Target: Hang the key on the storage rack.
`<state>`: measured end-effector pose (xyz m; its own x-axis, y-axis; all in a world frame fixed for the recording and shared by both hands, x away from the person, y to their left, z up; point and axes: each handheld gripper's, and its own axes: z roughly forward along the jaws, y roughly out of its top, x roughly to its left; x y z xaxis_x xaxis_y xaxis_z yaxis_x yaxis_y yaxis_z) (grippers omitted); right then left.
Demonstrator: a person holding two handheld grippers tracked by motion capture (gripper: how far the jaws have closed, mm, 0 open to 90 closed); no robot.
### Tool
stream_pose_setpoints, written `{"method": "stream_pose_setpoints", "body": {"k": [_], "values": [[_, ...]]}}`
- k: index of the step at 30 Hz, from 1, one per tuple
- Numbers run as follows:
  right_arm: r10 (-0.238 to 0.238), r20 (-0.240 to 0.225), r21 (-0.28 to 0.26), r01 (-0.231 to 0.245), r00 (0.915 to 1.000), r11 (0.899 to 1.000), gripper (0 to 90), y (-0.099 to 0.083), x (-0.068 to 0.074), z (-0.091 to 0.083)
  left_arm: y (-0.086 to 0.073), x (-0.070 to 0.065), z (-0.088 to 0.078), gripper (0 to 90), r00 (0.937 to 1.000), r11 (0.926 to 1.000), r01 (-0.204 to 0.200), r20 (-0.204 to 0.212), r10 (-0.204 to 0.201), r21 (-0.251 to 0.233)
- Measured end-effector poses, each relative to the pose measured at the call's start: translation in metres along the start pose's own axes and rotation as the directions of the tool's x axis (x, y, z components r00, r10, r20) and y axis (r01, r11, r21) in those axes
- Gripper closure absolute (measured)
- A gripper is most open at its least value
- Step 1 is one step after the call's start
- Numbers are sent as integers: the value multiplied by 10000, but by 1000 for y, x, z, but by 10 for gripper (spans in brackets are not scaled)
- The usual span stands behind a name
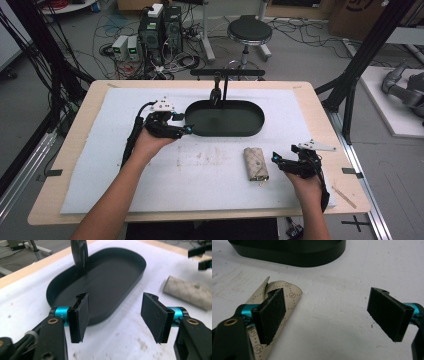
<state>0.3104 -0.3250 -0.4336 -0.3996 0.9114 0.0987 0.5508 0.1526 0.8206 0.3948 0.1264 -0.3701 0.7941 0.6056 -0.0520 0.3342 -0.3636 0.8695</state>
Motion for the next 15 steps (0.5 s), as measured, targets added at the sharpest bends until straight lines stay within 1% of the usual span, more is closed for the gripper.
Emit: {"method": "stream_pose_setpoints", "body": {"k": [1, 4, 9, 10, 11, 13, 15], "values": [[-15, 6, 21, 15, 10000, 10000, 158, 0, 0, 0, -7, -4, -5, 390, 10000, 10000, -74, -51, 74, 25], [-9, -34, 39, 9, 10000, 10000, 158, 0, 1, 1, -20, -6, -15, 359, 10000, 10000, -3, -27, 3, -77], [-61, -33, 31, 61, 10000, 10000, 158, 0, 1, 2, -40, -6, -31, 336, 9999, 9998, 134, 57, -134, -144], [-35, -54, 51, 36, 10000, 10000, 158, 0, 1, 2, -40, -6, -31, 335, 9999, 9998, 134, 57, -134, -144], [-35, -45, 45, 36, 10000, 10000, 158, 0, 1, 2, -46, -4, -36, 332, 10000, 9999, 95, -30, -95, -95], [-93, -48, 34, 93, 9999, 10000, 158, 0, 1, 2, -50, -4, -41, 327, 9998, 9994, 220, -13, -221, -258], [-60, -49, 51, 60, 10000, 10000, 158, 0, 2, 2, -53, -4, -45, 320, 9997, 9990, 252, -7, -252, -379]]}}
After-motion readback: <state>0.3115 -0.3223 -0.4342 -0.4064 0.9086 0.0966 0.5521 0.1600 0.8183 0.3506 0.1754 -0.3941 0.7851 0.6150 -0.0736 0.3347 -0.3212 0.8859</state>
